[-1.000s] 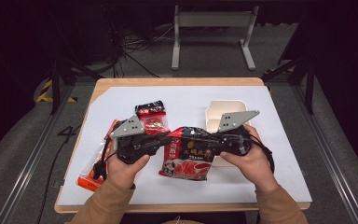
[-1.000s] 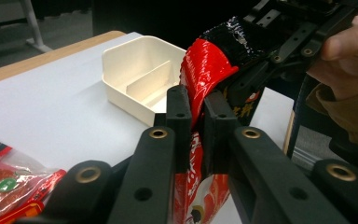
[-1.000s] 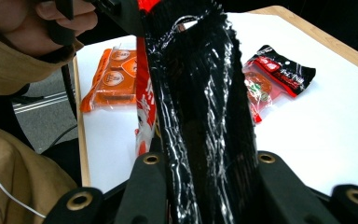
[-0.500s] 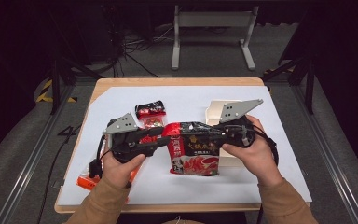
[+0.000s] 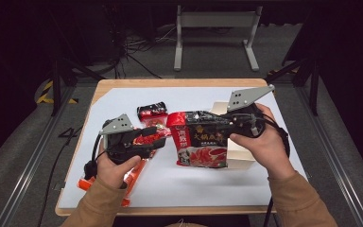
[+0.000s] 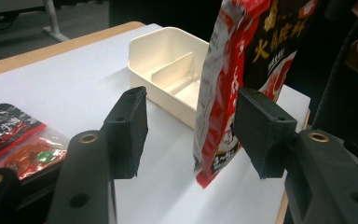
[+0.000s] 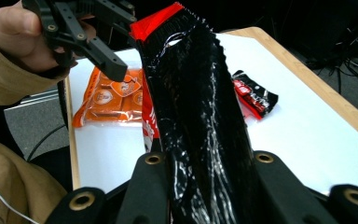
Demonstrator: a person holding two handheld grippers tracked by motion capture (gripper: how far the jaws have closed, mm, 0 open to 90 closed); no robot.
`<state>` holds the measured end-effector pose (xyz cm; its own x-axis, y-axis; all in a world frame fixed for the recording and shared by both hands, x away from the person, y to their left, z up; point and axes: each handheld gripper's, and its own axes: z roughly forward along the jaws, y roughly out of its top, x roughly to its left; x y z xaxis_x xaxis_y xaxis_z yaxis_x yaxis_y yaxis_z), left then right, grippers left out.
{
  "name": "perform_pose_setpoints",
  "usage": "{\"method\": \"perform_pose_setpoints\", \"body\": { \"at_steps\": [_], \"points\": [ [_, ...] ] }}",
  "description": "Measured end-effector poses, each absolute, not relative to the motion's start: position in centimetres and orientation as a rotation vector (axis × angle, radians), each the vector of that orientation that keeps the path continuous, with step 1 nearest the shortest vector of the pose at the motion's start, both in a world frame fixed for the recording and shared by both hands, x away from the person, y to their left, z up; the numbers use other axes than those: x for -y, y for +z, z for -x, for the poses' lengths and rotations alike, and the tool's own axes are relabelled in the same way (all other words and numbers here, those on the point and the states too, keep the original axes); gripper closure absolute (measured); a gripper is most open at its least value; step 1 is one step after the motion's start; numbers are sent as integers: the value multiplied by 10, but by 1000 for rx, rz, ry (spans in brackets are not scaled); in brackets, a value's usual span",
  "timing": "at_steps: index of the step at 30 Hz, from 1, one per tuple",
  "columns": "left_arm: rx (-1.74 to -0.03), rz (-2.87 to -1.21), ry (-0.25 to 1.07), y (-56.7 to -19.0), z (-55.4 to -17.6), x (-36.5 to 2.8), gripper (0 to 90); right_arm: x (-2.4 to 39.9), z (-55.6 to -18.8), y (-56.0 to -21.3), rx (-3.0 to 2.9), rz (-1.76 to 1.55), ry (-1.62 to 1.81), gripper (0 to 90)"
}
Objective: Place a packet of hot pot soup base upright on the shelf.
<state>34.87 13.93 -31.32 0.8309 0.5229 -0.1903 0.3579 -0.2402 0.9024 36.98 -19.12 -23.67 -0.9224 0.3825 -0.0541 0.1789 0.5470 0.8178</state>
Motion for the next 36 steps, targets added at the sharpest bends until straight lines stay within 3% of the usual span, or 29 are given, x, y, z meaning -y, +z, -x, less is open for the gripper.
{"method": "perform_pose_setpoints", "body": {
  "at_steps": [19,36],
  "points": [
    [-724,-1850,193,-316,-356,-151,431,207,-395,-203,-2479,-474,1253,768],
    [-735,-1837,169,-316,-357,-154,431,233,-433,-204,-2382,-565,1256,766]
  ]
}}
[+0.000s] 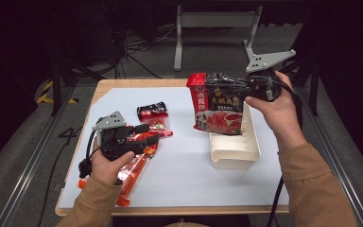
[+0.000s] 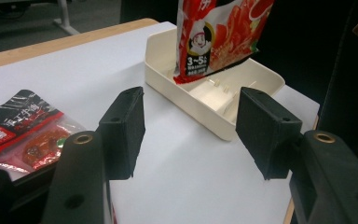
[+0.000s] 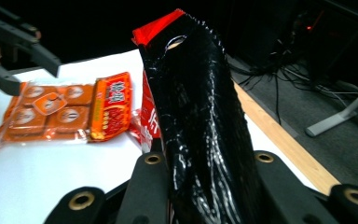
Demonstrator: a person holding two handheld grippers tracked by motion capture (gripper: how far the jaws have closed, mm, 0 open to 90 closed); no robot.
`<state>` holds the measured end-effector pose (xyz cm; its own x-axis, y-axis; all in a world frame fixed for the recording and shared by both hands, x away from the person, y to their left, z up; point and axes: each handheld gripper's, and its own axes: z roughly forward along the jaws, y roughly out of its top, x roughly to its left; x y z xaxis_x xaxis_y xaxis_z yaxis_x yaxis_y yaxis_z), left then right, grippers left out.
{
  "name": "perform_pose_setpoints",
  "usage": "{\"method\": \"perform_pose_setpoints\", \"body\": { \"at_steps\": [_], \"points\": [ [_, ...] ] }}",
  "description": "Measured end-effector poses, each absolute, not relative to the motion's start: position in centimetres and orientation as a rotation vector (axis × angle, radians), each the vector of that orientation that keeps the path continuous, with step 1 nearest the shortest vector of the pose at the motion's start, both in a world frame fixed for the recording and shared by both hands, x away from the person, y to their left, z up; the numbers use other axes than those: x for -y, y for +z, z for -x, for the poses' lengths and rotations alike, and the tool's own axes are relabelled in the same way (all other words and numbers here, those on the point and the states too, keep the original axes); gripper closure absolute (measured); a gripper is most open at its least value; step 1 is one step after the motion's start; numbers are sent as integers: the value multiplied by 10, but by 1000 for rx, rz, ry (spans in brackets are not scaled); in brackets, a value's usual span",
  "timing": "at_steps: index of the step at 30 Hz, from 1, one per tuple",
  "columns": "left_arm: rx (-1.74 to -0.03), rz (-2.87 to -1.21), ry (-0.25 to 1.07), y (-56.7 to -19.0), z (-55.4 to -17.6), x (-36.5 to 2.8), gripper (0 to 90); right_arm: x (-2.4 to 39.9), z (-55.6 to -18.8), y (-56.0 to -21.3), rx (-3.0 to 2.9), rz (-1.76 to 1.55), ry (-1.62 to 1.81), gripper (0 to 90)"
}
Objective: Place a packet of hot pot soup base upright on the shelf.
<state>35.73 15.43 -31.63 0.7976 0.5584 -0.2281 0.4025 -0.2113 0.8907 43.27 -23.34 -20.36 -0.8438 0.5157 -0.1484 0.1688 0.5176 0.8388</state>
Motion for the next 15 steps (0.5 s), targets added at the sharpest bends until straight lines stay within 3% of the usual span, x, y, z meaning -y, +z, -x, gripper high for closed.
{"method": "perform_pose_setpoints", "body": {
  "at_steps": [15],
  "points": [
    [-736,-1830,170,-316,-357,-156,435,259,-466,-210,-2305,-613,1253,767]
  ]
}}
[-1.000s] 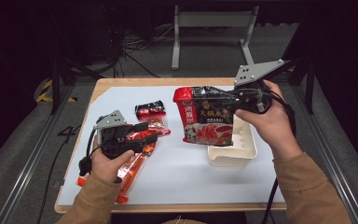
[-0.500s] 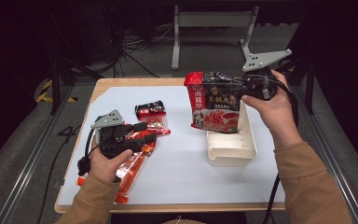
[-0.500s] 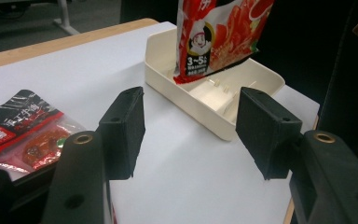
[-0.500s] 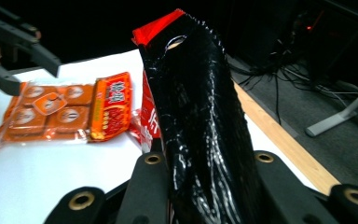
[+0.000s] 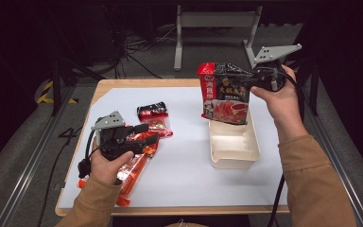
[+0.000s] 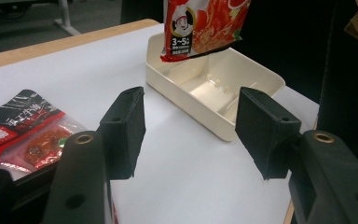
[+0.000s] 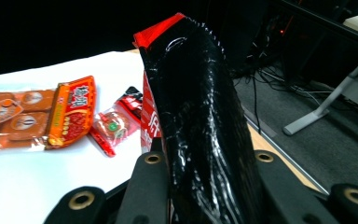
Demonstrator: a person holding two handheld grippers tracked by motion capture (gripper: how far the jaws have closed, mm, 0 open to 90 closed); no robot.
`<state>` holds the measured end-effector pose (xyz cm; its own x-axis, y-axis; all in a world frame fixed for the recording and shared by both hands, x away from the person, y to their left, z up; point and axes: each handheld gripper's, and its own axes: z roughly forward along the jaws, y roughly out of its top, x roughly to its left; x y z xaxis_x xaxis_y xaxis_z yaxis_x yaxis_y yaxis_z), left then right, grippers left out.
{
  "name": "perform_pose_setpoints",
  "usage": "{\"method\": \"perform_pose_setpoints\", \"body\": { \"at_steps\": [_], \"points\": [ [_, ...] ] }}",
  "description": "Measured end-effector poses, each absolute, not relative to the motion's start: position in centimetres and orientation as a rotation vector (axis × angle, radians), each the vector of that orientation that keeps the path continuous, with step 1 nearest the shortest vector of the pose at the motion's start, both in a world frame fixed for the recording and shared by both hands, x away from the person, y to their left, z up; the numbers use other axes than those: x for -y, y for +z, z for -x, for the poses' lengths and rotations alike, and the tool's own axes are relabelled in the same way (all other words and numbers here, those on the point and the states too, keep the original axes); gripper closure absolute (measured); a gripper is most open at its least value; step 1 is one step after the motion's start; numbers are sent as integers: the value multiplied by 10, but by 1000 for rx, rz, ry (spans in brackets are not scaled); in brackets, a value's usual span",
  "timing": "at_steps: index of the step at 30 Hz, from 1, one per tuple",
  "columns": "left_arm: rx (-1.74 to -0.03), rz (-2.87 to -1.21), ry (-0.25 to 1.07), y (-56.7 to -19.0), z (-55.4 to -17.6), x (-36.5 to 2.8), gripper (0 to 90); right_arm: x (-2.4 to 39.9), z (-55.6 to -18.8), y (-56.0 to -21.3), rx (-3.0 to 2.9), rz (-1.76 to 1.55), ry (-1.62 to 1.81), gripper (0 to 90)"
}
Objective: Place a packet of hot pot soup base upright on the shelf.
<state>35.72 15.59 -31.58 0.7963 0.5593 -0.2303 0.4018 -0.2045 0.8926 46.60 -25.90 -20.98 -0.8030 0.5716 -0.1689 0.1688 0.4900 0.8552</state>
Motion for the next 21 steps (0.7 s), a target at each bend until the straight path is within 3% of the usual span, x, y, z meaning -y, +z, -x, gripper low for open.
{"method": "perform_pose_setpoints", "body": {
  "at_steps": [21],
  "points": [
    [-738,-1836,183,-316,-357,-156,434,277,-497,-225,-2270,-581,1217,767]
  ]
}}
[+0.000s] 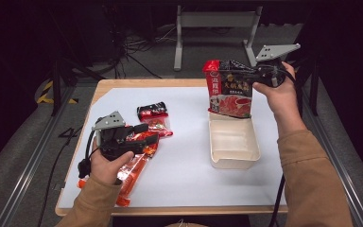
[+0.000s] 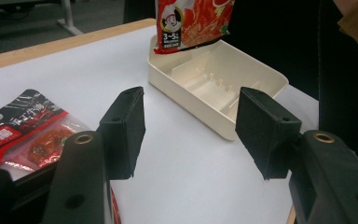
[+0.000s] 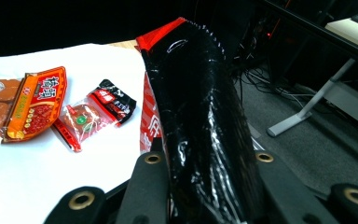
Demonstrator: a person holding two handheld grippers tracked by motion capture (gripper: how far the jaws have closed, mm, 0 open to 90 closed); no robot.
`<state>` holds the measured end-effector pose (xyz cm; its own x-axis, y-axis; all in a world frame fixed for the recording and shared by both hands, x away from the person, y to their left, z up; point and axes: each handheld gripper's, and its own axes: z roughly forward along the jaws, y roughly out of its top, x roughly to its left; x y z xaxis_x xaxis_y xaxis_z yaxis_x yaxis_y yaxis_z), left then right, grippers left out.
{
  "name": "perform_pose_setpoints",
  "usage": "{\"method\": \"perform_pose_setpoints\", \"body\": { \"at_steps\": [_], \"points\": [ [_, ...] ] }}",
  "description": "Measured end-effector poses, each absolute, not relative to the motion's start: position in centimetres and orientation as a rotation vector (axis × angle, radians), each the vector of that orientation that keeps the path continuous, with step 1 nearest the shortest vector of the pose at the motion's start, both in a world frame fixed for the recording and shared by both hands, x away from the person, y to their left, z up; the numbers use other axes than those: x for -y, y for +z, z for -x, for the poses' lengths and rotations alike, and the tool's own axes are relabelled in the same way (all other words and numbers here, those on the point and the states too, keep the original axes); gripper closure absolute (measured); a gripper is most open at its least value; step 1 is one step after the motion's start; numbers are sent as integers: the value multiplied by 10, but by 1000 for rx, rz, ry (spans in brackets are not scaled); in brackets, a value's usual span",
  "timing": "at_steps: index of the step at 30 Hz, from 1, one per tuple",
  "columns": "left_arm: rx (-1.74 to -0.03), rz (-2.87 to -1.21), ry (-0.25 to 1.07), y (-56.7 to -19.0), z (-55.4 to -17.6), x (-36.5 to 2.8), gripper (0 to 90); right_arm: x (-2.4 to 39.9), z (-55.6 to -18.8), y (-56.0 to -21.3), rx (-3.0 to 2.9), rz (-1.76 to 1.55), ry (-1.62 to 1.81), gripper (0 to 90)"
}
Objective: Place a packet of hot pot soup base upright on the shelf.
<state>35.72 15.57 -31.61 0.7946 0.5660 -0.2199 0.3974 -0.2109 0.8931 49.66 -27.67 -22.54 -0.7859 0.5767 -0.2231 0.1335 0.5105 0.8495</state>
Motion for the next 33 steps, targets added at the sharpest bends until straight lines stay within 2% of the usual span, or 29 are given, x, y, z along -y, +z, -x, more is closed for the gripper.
{"method": "perform_pose_setpoints", "body": {
  "at_steps": [33],
  "points": [
    [-769,-1832,201,-318,-353,-164,436,283,-521,-267,-2305,-564,1229,761]
  ]
}}
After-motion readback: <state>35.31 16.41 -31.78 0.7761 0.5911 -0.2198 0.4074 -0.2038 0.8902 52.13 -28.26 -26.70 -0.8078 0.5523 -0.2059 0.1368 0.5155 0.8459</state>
